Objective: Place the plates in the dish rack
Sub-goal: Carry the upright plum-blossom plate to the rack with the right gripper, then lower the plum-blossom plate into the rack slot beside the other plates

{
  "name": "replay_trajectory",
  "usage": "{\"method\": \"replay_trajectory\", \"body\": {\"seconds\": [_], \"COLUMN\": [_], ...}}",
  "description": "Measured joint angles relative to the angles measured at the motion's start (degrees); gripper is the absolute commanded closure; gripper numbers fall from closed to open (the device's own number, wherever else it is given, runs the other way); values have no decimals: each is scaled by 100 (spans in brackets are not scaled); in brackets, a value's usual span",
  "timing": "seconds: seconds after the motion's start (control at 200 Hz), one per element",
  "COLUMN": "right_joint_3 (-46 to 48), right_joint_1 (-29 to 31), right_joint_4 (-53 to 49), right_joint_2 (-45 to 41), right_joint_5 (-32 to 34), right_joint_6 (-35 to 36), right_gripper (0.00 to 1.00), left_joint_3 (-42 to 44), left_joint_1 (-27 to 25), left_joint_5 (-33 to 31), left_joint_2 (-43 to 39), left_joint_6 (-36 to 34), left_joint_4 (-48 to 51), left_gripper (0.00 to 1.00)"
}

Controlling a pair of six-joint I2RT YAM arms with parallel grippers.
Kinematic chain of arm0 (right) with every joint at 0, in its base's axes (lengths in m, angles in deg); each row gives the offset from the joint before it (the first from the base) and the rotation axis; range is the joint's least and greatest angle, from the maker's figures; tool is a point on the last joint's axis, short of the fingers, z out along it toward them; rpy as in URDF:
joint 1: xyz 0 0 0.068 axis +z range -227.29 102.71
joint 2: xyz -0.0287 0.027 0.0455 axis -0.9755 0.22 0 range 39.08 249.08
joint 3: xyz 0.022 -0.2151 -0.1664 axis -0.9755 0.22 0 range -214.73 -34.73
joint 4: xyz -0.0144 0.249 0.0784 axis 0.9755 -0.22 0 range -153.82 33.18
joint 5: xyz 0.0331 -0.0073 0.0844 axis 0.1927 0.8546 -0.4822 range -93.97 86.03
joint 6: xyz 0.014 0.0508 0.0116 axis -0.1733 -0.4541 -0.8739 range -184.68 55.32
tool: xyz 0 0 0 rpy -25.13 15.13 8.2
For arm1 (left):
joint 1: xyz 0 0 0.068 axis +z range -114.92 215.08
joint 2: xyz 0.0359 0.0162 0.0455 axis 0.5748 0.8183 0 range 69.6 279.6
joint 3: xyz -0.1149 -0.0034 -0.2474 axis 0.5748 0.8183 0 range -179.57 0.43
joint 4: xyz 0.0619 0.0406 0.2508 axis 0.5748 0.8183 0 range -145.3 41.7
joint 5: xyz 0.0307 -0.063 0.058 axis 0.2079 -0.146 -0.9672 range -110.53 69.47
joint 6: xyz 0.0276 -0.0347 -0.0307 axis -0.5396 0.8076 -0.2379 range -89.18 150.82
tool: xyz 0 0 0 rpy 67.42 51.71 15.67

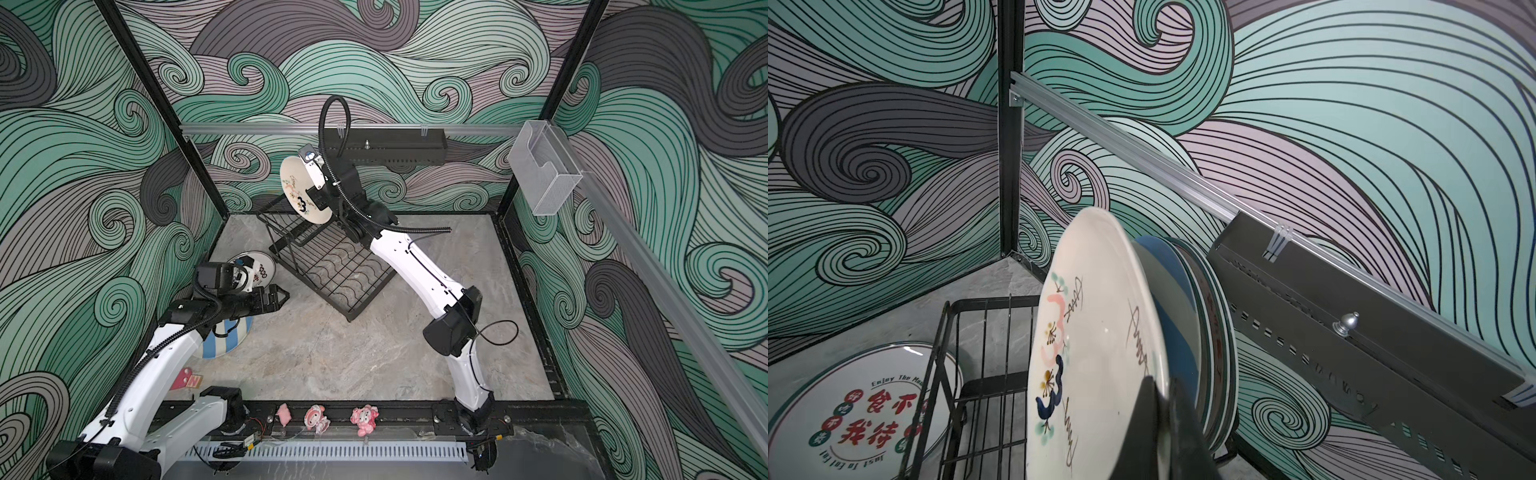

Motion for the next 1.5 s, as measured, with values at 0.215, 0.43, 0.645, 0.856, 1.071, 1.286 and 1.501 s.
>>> {"method": "replay_trajectory", "body": {"seconds": [0.215,0.43,0.645,0.856,1.071,1.286,1.501], "right_joint_3": [-363,-837,-859,-737,-560,-492,-483], "right_joint_1": [129,157,157,157,157,157,157], "right_joint_4": [282,424,522,603,629,671,778], "right_joint_2": [356,688,704,704,704,723,798], "right_joint_5": [247,352,422,490,501,511,562], "right_joint_6": [573,1010,1187,1178,1163,1154,1143], "right_gripper": [100,100,100,100,100,100,100], "left_joint_3": [0,0,0,0,0,0,0], "left_joint_1": [0,0,0,0,0,0,0], "left_joint_5": [0,0,0,20,20,20,22], "left_joint_2": [52,72,72,101,142,142,142], "left_joint_6": [-2,-4,-20,-37,-42,-42,-42], "left_joint_4": [0,0,0,-2,0,0,0], "left_gripper": [1,1,1,1,1,1,1]}}
